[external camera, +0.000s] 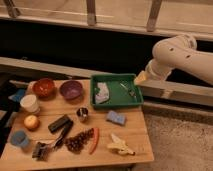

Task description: Place fork in red bowl

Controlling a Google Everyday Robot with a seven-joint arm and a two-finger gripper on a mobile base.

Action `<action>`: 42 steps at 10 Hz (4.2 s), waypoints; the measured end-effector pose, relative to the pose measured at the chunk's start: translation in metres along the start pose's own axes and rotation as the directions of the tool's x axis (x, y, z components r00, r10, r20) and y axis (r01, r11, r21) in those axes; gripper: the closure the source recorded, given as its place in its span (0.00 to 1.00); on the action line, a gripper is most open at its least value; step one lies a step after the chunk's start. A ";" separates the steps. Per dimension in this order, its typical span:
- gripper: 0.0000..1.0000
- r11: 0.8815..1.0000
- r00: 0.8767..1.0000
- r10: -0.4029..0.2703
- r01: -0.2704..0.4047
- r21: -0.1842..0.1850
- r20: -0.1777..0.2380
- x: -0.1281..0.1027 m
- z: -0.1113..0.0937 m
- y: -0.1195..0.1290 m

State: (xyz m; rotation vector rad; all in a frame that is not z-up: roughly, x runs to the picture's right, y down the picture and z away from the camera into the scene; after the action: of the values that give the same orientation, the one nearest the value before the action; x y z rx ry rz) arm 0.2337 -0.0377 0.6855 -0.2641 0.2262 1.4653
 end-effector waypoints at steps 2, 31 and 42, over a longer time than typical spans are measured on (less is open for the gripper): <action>0.20 1.000 1.000 -0.006 0.006 -0.004 0.004 -0.002 0.000 0.003; 0.20 0.896 1.000 -0.014 0.013 -0.443 0.001 -0.110 0.190 0.100; 0.20 0.914 0.997 -0.030 -0.001 -0.406 -0.070 -0.090 0.238 0.091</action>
State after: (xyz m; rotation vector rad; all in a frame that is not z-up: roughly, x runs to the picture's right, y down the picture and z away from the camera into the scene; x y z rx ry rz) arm 0.1323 -0.0407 0.9355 -0.6581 -0.0251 1.4797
